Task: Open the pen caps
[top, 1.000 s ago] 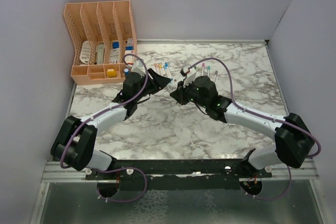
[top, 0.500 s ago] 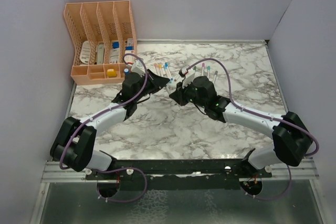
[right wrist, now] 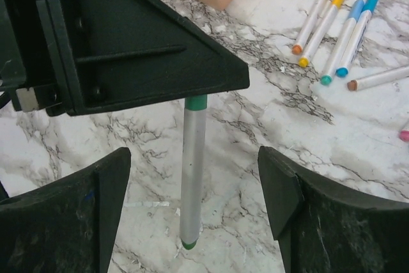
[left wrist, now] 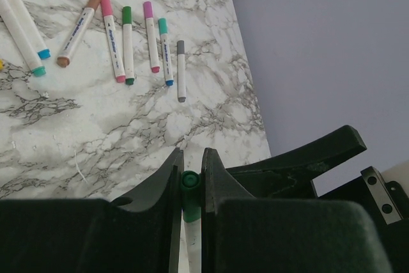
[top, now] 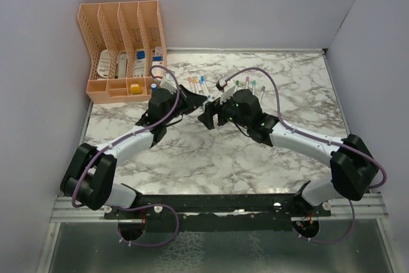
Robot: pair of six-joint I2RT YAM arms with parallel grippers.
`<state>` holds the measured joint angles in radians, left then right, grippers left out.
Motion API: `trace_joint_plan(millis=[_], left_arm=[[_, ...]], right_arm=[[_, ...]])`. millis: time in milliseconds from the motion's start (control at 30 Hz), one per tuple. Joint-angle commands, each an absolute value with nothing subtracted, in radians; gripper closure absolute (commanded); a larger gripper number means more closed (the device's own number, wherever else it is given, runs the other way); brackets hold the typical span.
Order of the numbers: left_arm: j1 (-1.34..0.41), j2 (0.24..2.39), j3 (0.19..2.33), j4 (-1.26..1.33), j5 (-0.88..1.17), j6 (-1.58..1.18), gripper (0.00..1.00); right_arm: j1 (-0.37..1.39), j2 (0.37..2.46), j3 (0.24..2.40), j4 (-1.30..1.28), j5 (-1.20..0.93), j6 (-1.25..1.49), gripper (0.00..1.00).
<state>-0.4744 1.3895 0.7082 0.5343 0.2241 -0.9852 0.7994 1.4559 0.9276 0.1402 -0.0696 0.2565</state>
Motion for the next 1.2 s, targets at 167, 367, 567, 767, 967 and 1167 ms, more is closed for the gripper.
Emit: trace_joint_plan(millis=[167,367,567,767,967,1167], left_arm=[[-0.498,1.333,0.699,0.566,0.258,-0.977,1.0],[-0.506,1.322,0.683,0.564,0.255,-0.963,1.0],[-0.504,1.312,0.654,0.544,0.174,-0.946,1.0],[-0.472,1.342,0.71,0.469,0.064,-0.904,1.0],[-0.384,1.4,0.749,0.438,0.023,-0.899,1.0],[-0.315,1.436,0.764,0.437,0.04,-0.894,1.0]], right_arm=[[0.808,1.538,1.019,0.12,-0.092,0.262,0.4],[0.807,1.545,1.033,0.114,-0.084,0.268,0.8],[0.808,1.527,1.021,0.069,-0.074,0.27,0.99],[0.808,1.493,0.966,0.031,-0.089,0.276,0.99],[0.808,1.477,0.911,-0.005,-0.136,0.285,0.99],[0.808,1.447,0.849,-0.008,-0.153,0.295,0.99]])
